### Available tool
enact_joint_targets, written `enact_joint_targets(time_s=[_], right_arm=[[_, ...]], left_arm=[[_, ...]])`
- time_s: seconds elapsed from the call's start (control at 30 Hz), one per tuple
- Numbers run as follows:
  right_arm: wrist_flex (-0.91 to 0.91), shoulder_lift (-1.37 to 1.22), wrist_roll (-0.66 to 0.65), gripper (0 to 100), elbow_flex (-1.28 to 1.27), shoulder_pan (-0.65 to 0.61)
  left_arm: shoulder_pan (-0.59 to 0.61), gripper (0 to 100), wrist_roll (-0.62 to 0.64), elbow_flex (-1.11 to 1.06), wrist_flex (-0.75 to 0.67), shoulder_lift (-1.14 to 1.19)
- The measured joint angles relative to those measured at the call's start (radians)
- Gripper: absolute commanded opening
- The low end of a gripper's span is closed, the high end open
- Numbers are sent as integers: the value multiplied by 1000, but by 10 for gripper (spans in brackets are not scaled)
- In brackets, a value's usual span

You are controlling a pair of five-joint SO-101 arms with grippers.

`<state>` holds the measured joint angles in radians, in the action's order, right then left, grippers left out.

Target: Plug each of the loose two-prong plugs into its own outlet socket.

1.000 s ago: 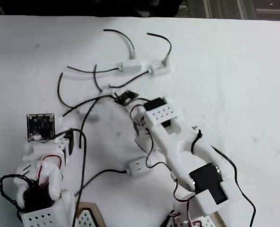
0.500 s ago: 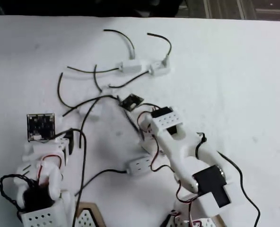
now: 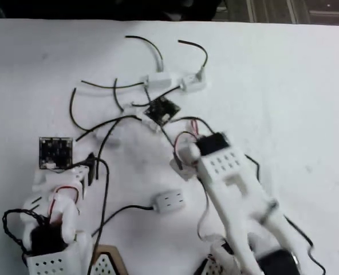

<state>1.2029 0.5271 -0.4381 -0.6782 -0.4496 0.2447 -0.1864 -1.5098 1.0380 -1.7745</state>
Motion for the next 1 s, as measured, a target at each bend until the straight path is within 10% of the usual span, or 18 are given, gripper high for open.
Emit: enact_joint_targets(time_s=[0.47,1.0], right_arm=[[57,519,336,17,-3,-310],[46,539,376,17,-12,-434]], left_arm=[[-299,204,262,120,-117,2],[-640,207,295,284,-8,-11]])
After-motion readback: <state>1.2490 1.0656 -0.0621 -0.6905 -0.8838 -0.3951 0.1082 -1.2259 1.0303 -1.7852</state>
